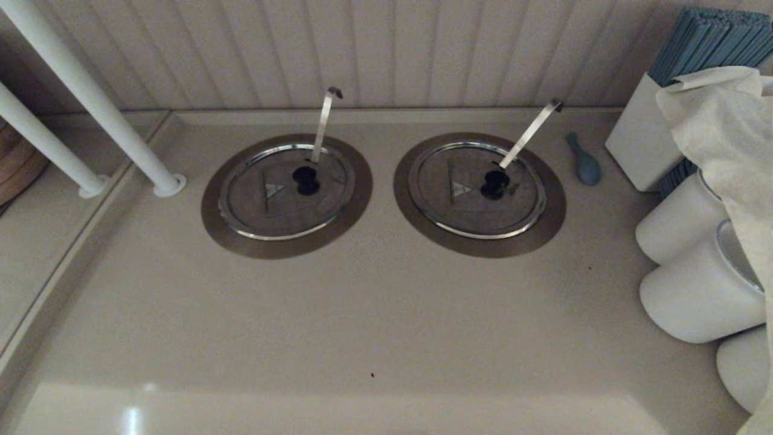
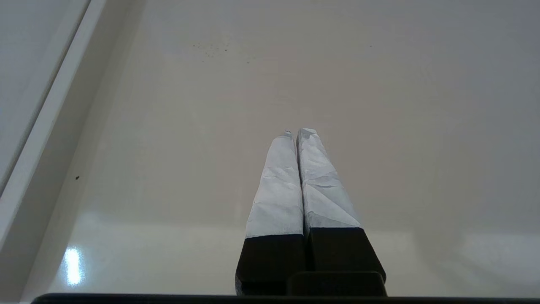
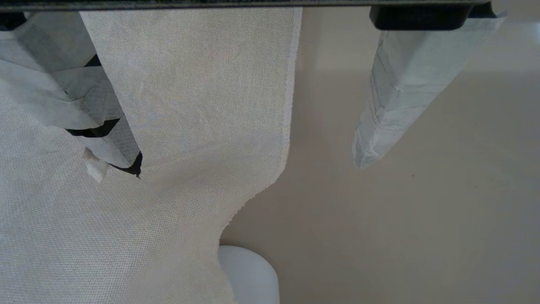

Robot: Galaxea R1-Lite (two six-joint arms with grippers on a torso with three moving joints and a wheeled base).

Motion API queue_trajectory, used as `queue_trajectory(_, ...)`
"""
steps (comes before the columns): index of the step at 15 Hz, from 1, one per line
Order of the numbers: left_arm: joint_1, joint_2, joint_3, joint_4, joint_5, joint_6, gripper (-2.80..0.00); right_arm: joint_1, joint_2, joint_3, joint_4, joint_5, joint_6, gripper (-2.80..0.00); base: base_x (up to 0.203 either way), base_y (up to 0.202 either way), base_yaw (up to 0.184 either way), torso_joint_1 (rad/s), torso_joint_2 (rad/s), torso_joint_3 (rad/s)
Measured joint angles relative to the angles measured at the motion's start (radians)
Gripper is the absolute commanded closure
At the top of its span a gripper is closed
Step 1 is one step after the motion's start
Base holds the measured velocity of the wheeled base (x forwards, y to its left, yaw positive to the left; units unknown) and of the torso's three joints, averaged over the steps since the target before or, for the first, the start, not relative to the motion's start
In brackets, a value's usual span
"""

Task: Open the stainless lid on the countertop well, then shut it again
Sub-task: Open the lid

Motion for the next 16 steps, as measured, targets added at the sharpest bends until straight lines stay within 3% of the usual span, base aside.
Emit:
queue_trajectory(10,0.000,0.000,-0.019,-0.031,0.009,0.000,0.00,0.000,0.000,0.000,0.000,0.001,-0.002,-2.80,0.000,0.000,0.000,0.000,0.00,0.000)
queue_trajectory(13,0.000,0.041,-0.247,-0.023,-0.005,-0.008,0.00,0.000,0.000,0.000,0.000,0.001,-0.002,-2.80,0.000,0.000,0.000,0.000,0.00,0.000)
queue_trajectory(16,0.000,0.226,-0.496,-0.013,-0.050,-0.026,0.00,0.000,0.000,0.000,0.000,0.001,-0.002,-2.80,0.000,0.000,0.000,0.000,0.00,0.000)
